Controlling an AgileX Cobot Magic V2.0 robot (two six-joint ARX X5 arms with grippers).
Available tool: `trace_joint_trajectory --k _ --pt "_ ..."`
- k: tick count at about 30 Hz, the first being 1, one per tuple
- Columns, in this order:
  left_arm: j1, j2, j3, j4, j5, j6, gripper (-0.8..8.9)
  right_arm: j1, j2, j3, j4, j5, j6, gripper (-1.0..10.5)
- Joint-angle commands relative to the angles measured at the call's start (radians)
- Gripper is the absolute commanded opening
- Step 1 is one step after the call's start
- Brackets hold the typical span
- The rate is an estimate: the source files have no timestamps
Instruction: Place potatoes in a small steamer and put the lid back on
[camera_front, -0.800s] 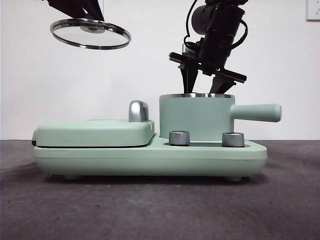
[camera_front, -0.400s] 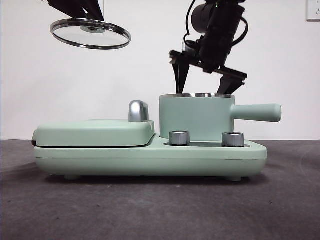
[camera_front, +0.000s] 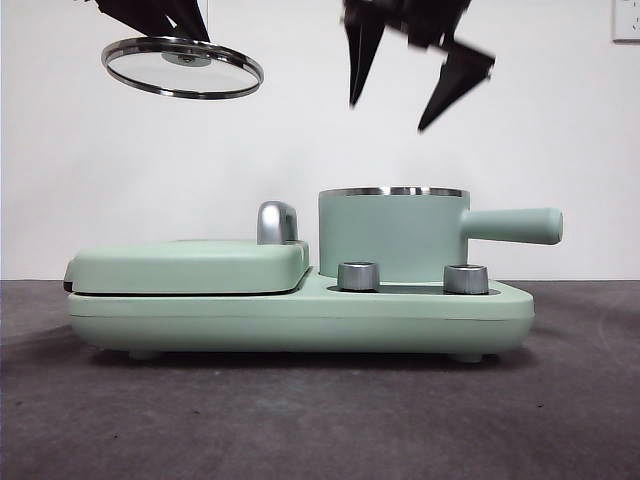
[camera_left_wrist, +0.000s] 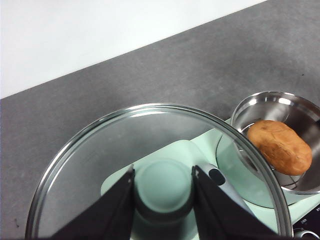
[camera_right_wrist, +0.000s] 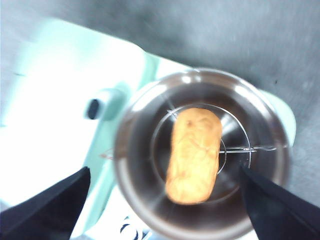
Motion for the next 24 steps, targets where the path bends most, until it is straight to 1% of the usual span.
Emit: trace_joint_trajectory --k 1,4,8,10,14,15,18,24 --pt "-0.011 0.002 0.030 0.032 0.006 -0.003 0.49 0.009 -0.060 -0.012 -0.078 0.002 -0.024 4.7" --pt "-0.023 0.002 0.030 0.033 0.006 -0.004 0.49 0.010 -0.159 -0.095 -0.079 0.002 -0.038 4.7" --pt "-0.043 0.002 0.030 0.034 0.006 -0.004 0.49 0.016 -0.327 -0.267 -0.079 0.016 -0.076 4.7" --pt "-0.055 0.002 0.030 0.035 0.006 -0.003 0.49 0.021 -0.404 -0.351 -0.079 0.045 -0.083 4.7" --pt "-0.089 0.007 0.029 0.047 0.006 -0.003 0.49 0.045 -0.571 -0.532 -0.078 0.149 -0.083 4.7" --pt "-0.097 0.010 0.029 0.050 0.006 -0.003 0.49 0.054 -0.610 -0.577 -0.078 0.163 -0.083 4.7" --pt "-0.125 0.025 0.029 0.056 0.006 -0.003 0.49 0.074 -0.727 -0.703 -0.070 0.169 -0.083 4.7" --pt "-0.187 0.074 0.029 0.084 0.007 -0.003 0.49 0.108 -0.993 -0.975 0.116 0.158 -0.071 4.7"
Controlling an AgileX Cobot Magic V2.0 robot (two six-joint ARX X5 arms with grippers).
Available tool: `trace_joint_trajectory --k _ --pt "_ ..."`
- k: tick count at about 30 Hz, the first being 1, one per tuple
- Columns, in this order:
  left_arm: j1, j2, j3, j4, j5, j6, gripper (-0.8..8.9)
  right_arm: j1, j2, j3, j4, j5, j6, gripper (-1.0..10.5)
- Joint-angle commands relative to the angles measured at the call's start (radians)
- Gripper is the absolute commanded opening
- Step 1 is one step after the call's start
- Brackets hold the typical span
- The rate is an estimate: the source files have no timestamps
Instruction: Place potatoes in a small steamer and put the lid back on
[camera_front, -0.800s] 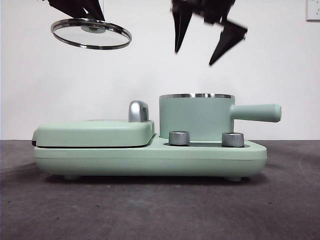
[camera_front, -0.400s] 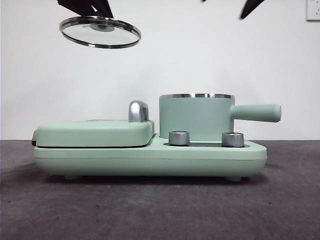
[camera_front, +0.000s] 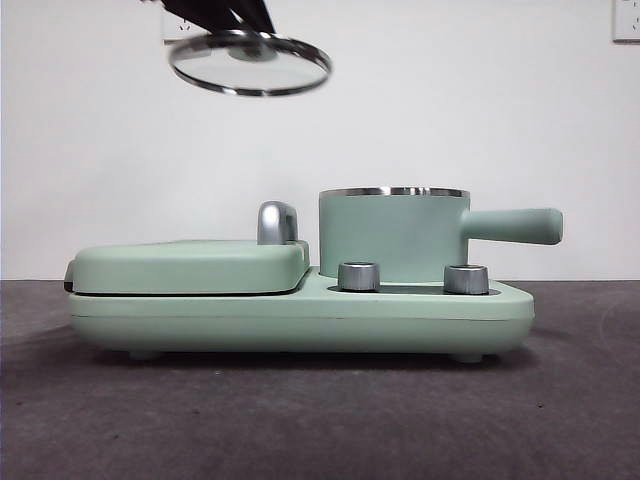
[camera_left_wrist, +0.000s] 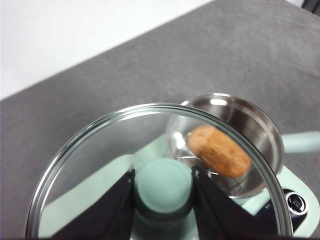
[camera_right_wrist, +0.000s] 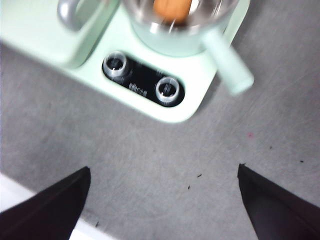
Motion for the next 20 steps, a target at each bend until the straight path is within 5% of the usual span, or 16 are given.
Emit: trace_joint_trajectory --k 1,9,20 --pt "-0.031 0.039 0.030 0.042 0.012 0.000 0.49 0.016 -0.109 -0.090 0.101 0.000 0.012 4.7" --pt "-0.109 0.123 0.030 0.132 0.051 0.011 0.49 0.020 -0.427 -0.332 0.193 0.000 0.068 4.7" --pt "-0.169 0.211 0.030 0.288 0.051 0.008 0.49 0.020 -0.654 -0.398 0.200 -0.031 0.105 4.7"
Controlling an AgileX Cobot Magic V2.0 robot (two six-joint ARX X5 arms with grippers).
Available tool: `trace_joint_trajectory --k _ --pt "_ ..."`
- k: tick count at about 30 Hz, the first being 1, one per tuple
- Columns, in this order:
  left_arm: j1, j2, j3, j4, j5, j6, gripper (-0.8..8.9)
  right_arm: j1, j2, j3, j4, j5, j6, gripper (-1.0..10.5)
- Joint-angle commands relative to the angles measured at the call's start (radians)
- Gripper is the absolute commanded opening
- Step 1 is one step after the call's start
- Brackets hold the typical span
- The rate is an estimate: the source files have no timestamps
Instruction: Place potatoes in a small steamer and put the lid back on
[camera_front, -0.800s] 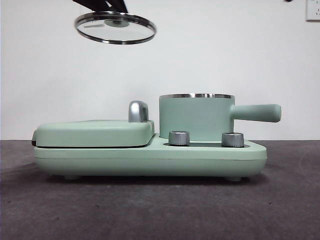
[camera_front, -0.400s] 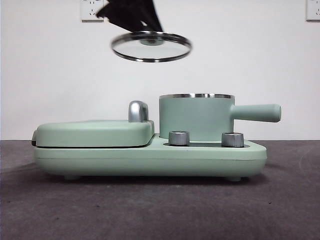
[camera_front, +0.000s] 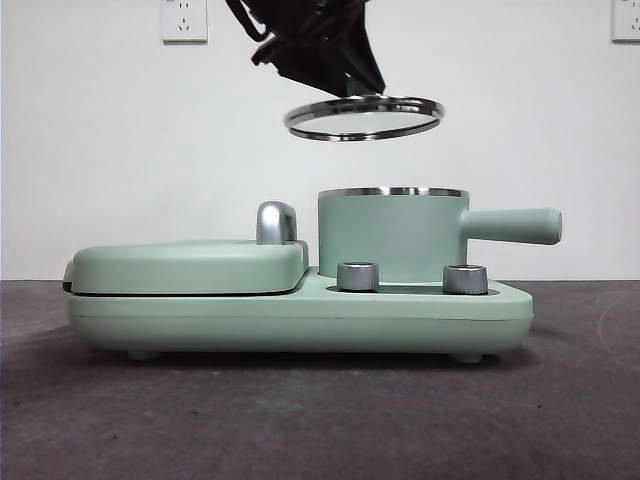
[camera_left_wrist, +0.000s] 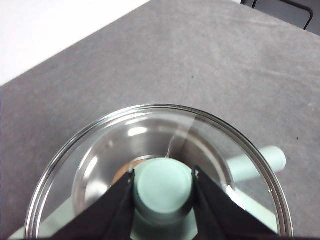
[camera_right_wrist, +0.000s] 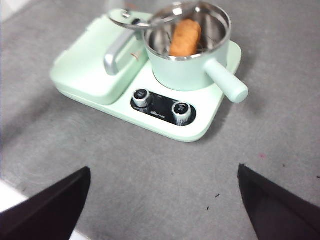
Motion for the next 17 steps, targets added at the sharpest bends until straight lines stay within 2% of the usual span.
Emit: trace_joint_trajectory --k 1,8,11,17 --pt "-0.016 0.032 0.030 0.054 0.006 0.006 0.49 0.006 -0.018 0.002 0.012 -0.010 0.016 4.7" --pt "-0.020 0.078 0.030 0.095 0.006 0.018 0.48 0.006 -0.034 0.002 0.012 -0.082 0.016 4.7" --pt "-0.020 0.092 0.030 0.125 0.006 0.051 0.09 0.006 -0.034 0.002 0.012 -0.087 0.016 4.7" --pt "-0.020 0.113 0.029 0.158 0.006 0.084 0.09 0.006 -0.034 0.002 0.012 -0.085 0.016 4.7"
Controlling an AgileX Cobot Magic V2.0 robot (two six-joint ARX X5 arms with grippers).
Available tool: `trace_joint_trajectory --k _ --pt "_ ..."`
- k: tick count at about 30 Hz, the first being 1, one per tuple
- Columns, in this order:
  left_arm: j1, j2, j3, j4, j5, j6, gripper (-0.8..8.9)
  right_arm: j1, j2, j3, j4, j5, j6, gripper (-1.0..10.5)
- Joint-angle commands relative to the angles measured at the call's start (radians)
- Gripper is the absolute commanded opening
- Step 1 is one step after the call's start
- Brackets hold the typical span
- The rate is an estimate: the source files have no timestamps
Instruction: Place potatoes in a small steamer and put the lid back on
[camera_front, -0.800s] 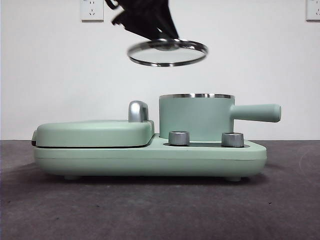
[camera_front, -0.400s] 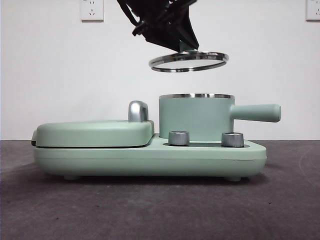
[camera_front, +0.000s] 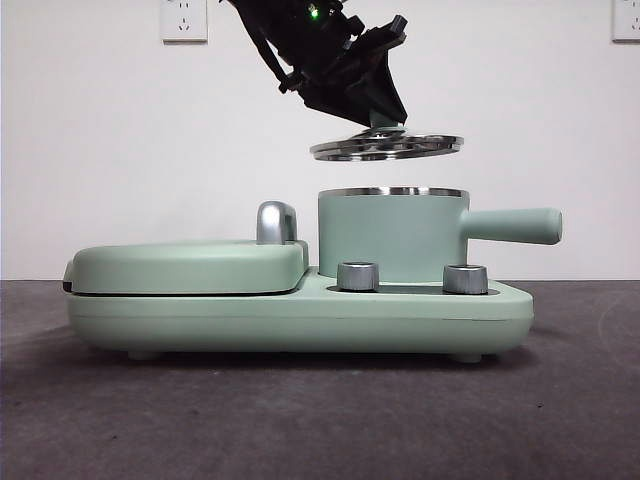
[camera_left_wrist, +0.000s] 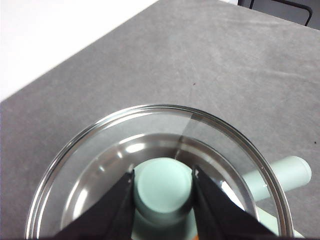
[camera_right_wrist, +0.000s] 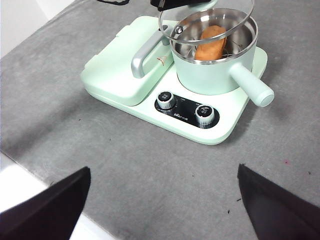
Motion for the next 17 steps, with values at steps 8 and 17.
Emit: trace_joint_trajectory --k 8,17 --pt "-0.008 0.045 0.030 0.032 0.025 0.046 0.09 0.006 0.002 0.005 0.012 0.005 0.018 4.7" --pt "-0.008 0.049 0.030 0.038 0.028 0.087 0.09 0.006 0.002 0.005 0.012 0.005 0.029 4.7"
